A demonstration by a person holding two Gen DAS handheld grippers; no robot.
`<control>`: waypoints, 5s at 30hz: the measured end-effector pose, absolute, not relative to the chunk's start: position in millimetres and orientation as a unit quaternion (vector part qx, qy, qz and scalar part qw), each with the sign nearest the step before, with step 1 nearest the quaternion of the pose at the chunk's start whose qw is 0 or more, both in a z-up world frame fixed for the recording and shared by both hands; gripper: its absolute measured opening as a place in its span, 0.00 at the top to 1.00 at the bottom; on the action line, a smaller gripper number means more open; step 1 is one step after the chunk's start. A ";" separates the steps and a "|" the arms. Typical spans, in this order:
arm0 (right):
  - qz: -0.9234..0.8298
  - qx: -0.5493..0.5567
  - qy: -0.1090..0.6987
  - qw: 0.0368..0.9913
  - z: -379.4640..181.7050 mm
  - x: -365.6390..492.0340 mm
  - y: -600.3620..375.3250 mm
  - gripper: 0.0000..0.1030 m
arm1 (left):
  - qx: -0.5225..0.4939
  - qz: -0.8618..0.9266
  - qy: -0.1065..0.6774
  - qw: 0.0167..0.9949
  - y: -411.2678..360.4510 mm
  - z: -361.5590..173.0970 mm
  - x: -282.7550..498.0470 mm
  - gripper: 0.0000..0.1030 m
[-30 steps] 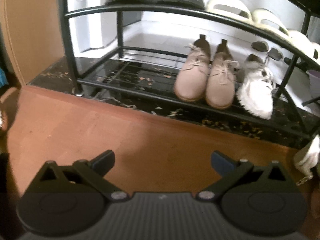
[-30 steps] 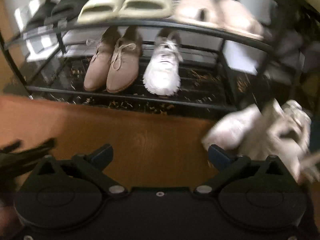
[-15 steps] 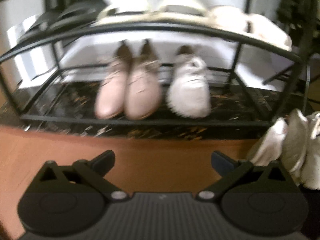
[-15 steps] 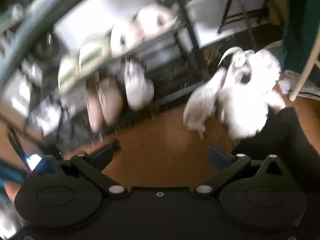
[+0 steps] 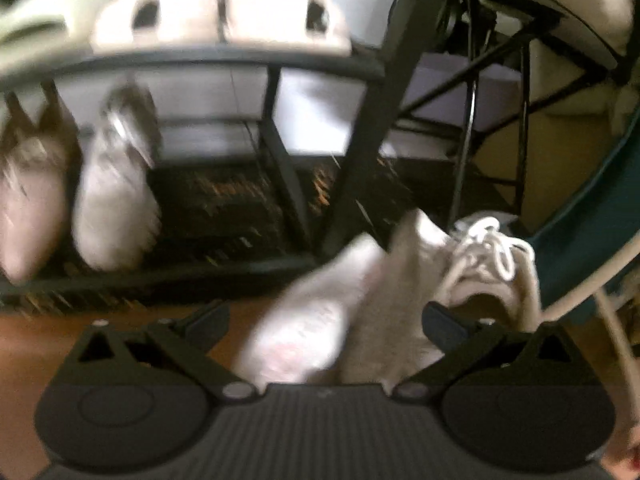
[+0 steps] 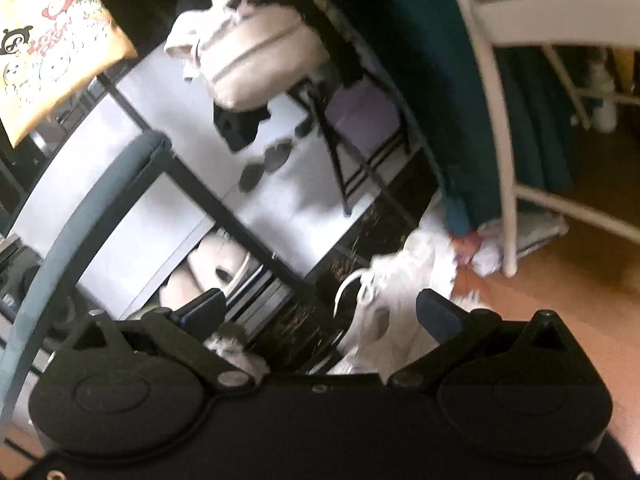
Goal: Organize scattered shoes
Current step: 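Reach the left tool to the second white sneaker and close on it, then lift the white sneaker with the left tool, lower it to the floor, open, then grasp the white sneaker on the floor with the right tool, then lift the white sneaker with the right tool and turn it toe-first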
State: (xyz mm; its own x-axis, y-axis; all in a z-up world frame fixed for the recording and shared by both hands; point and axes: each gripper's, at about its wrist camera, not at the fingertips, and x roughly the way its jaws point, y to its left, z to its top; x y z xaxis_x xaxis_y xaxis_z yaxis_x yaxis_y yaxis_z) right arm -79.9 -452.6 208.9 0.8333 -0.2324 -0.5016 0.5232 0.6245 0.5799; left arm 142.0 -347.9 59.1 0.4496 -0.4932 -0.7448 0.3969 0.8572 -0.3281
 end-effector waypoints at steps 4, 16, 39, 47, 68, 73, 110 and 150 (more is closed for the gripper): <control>-0.200 0.387 0.194 0.879 208.4 -78.7 -448.6 0.00 | -0.013 -0.229 0.465 0.855 -367.8 46.8 150.1 0.01; -0.178 0.411 0.210 0.869 206.1 -78.1 -449.2 0.00 | 0.018 -0.271 0.393 0.879 -380.3 33.8 148.7 0.01; -0.184 0.452 0.217 0.846 197.1 -80.7 -457.0 0.00 | 0.023 -0.447 0.362 0.818 -403.0 49.4 148.0 0.01; -0.182 0.471 0.221 0.835 192.9 -81.1 -461.8 0.00 | -0.010 -0.433 0.408 0.804 -412.4 32.1 161.1 0.27; -0.203 0.476 0.217 0.828 187.9 -84.5 -466.2 0.00 | 0.035 -0.492 0.307 0.814 -334.1 84.1 92.6 0.86; -0.211 0.462 0.221 0.833 189.0 -82.4 -462.9 0.00 | 0.023 -0.451 0.274 0.849 -264.5 107.6 77.7 0.86; 0.208 -0.146 0.452 0.855 109.0 37.5 -152.2 0.00 | -0.082 0.063 0.307 0.946 95.5 65.2 -16.4 0.01; 0.094 0.263 0.643 0.713 7.5 77.0 -100.0 0.19 | -0.158 0.157 0.252 0.942 168.0 51.7 -32.4 0.01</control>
